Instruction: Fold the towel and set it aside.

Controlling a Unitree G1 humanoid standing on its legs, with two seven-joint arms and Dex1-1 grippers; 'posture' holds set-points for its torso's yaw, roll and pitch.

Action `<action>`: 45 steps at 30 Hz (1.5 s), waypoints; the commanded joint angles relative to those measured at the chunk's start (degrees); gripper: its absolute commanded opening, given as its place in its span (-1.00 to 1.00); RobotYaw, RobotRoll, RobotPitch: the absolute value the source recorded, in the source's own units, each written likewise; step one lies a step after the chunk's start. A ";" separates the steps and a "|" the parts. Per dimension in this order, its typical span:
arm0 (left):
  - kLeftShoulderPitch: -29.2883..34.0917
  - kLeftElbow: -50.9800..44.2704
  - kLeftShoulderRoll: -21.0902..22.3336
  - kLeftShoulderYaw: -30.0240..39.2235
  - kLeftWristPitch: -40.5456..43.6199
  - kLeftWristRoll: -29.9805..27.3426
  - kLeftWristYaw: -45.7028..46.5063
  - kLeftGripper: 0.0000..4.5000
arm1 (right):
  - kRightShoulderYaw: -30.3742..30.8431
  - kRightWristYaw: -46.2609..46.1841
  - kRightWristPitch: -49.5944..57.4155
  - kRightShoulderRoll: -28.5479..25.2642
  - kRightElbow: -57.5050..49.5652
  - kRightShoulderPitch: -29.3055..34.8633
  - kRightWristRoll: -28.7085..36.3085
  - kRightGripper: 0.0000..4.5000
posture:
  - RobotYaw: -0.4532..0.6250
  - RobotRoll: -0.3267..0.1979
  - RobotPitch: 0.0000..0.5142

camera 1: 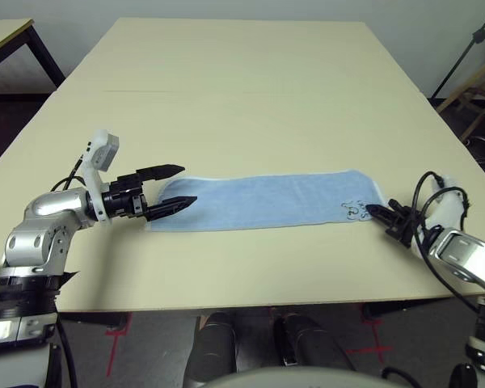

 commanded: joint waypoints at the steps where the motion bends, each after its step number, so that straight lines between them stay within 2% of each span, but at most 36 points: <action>1: 0.72 0.02 0.82 -0.32 0.11 0.74 -0.08 1.00 | -1.29 2.12 0.54 -4.09 -2.00 1.25 -0.06 -0.98 | 0.01 0.25 -0.49; 3: 0.67 0.19 0.90 -0.40 0.13 0.73 -0.03 1.00 | 0.05 4.61 0.66 -6.53 -3.71 1.41 -0.59 -0.98 | 0.01 0.25 -0.49; 7: 0.46 0.21 0.53 -0.76 0.20 0.79 0.39 1.00 | 6.89 11.99 1.86 -12.02 -8.97 -1.23 -2.47 -0.98 | 0.01 0.25 -0.50; 11: 0.51 -0.45 0.00 -1.05 0.73 0.65 1.38 1.00 | 17.54 17.93 3.96 -15.43 -13.08 -6.74 -6.08 -0.98 | 0.02 0.25 -0.50; 14: 1.43 -1.81 -0.54 -1.01 1.09 0.20 2.38 1.00 | 26.27 19.61 5.57 -12.83 -13.25 -12.44 -9.32 -0.98 | 0.06 0.25 -0.50; 17: 2.18 -2.81 -0.81 -0.75 1.33 -0.03 3.27 1.00 | 29.85 20.74 6.48 -9.82 -11.85 -15.13 -10.79 -0.98 | 0.09 0.25 -0.49; 20: 3.71 -4.23 -0.95 -0.10 1.86 -0.42 4.29 1.00 | 33.65 21.59 7.19 -8.02 -8.90 -16.66 -14.86 -0.98 | 0.13 0.25 -0.48; 32: 6.48 -7.35 -1.52 0.79 2.65 -1.49 6.94 1.00 | 38.95 24.60 8.41 0.75 -3.23 -20.38 -25.49 -0.98 | 0.21 0.25 -0.52; 40: 5.18 -6.68 -2.04 -0.10 2.45 -1.18 7.49 1.00 | 38.35 25.86 10.82 4.90 -4.29 -20.43 -28.00 -0.98 | 0.21 0.25 -0.52; 43: 4.40 -6.70 -2.72 -0.39 2.74 -1.19 8.20 1.00 | 37.22 26.93 12.16 4.90 -5.40 -20.90 -27.93 -0.70 | 0.20 0.25 -0.55; 45: 3.24 -6.85 -3.60 -0.50 3.47 -1.09 10.08 1.00 | 35.49 29.56 12.25 3.28 -6.82 -21.99 -26.76 -0.39 | 0.17 0.25 -0.56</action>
